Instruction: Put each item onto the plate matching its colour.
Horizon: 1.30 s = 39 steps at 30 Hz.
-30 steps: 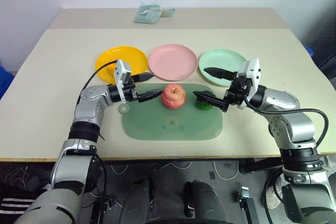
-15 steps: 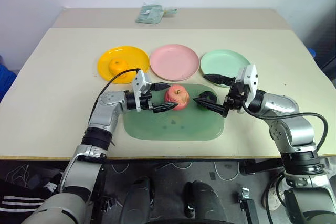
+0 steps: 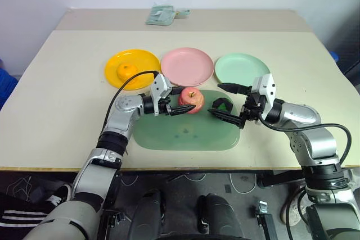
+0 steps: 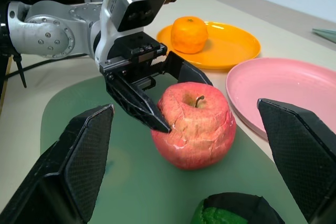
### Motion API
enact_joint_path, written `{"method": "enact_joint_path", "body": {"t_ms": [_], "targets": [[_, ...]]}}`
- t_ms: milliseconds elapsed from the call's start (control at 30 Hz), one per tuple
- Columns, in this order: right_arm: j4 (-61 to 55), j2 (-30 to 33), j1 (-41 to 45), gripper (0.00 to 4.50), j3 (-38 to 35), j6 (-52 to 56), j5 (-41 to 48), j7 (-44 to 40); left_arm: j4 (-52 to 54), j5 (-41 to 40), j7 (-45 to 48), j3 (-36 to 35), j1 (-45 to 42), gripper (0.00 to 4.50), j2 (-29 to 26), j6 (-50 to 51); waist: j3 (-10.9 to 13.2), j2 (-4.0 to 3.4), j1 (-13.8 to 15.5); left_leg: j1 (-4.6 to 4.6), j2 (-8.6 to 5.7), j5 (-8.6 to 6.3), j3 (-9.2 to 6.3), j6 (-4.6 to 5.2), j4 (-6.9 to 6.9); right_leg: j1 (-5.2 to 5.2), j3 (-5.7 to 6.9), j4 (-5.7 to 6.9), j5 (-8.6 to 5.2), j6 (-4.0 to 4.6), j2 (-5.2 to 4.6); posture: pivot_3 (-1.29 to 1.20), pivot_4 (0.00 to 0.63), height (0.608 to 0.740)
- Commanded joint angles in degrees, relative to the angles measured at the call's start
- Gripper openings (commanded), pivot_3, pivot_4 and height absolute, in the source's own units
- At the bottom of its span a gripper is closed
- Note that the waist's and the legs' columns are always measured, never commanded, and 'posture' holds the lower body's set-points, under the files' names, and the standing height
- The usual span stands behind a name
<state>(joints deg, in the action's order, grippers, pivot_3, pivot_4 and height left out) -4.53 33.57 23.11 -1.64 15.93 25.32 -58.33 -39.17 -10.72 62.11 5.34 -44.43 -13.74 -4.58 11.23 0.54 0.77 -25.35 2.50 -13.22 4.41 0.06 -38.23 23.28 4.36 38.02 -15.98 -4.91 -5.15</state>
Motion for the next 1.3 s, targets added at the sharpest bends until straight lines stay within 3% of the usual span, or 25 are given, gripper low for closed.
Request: {"method": "enact_joint_path", "body": {"t_ms": [33,300,400,533,800,833,867,1133,1200,1300], "targets": [[-0.98,-0.37,0.89,4.50,-1.48,-1.33,0.08,1.46,-2.14,-2.04,-4.81,-4.30,-3.80,3.37,0.81,-0.70,0.00,0.00,-0.06,0.00,0.00,0.00,-0.01,0.00,0.00,0.00,0.00,0.00,0.00,0.00,0.00,0.00,0.150,0.740],[10.99,-3.56,9.00,4.50,-1.35,-9.14,-10.08,13.64,-25.35,-0.10,-27.13,-12.33,-21.17,3.37,0.87,-5.10,0.02,0.03,-0.12,-0.02,-0.02,0.00,0.01,0.00,0.03,0.05,0.00,-0.02,0.01,-0.02,0.01,0.00,0.150,0.740],[11.92,-4.24,10.02,4.50,-1.16,-8.76,-9.42,13.46,-30.11,-3.73,-26.23,-16.86,-24.99,3.37,2.48,-4.05,0.02,0.03,0.01,-0.03,-0.03,0.00,0.06,-0.01,0.06,0.06,0.00,-0.07,0.00,-0.03,0.00,0.00,0.150,0.740],[10.22,-4.06,9.31,4.50,-0.67,-9.03,-9.66,13.12,-33.43,2.08,-31.38,-14.32,-26.51,3.37,3.16,-7.13,0.02,0.03,-0.13,-0.07,-0.05,0.07,0.10,-0.13,0.06,0.06,0.00,-0.14,0.00,-0.05,0.00,0.00,0.150,0.740],[7.56,-3.92,8.53,4.50,-1.65,-7.44,-8.74,14.10,-36.35,3.40,-33.81,-15.75,-25.51,3.37,6.27,-5.46,0.02,0.03,-0.13,-0.06,-0.04,0.01,0.09,-0.03,0.06,0.08,0.00,-0.08,0.01,-0.05,0.01,0.00,0.150,0.740],[7.00,-3.83,8.33,4.50,-1.64,-7.17,-8.56,14.00,-36.45,3.25,-34.41,-16.17,-25.44,4.14,6.48,-5.38,0.02,0.03,-0.13,-0.06,-0.04,0.02,0.09,-0.02,0.06,0.08,0.00,-0.08,0.01,-0.05,0.01,0.00,0.150,0.740],[6.56,-3.74,8.15,4.50,-1.63,-6.93,-8.45,13.99,-36.52,3.18,-35.14,-16.48,-25.42,4.46,6.58,-5.31,0.02,0.03,-0.15,-0.06,-0.04,0.01,0.09,-0.03,0.06,0.08,0.00,-0.08,0.01,-0.05,0.01,0.00,0.150,0.740],[4.75,-3.05,6.54,4.50,-1.70,-5.09,-8.13,13.98,-34.33,4.07,-31.29,-16.09,-27.39,4.46,4.93,-8.95,0.02,0.03,-0.15,-0.06,-0.03,0.01,0.09,-0.02,0.06,0.08,0.00,-0.08,0.01,-0.05,0.01,0.00,0.150,0.740],[4.69,-2.76,6.07,4.50,-1.06,-4.58,-8.50,13.49,-32.77,2.45,-25.58,-16.84,-27.50,4.46,3.82,-8.88,0.02,0.03,-0.15,-0.06,-0.04,0.01,0.09,-0.02,0.06,0.08,0.00,-0.08,0.01,-0.05,0.01,0.00,0.150,0.740],[4.55,-1.95,5.24,4.50,-0.34,-3.26,-8.74,12.47,-26.51,-0.16,-9.29,-15.64,-24.07,4.46,1.33,-6.79,0.02,0.03,-0.21,-0.05,-0.03,0.04,0.10,-0.07,0.06,0.08,0.00,-0.09,0.01,-0.04,0.01,0.00,0.150,0.740]]}}
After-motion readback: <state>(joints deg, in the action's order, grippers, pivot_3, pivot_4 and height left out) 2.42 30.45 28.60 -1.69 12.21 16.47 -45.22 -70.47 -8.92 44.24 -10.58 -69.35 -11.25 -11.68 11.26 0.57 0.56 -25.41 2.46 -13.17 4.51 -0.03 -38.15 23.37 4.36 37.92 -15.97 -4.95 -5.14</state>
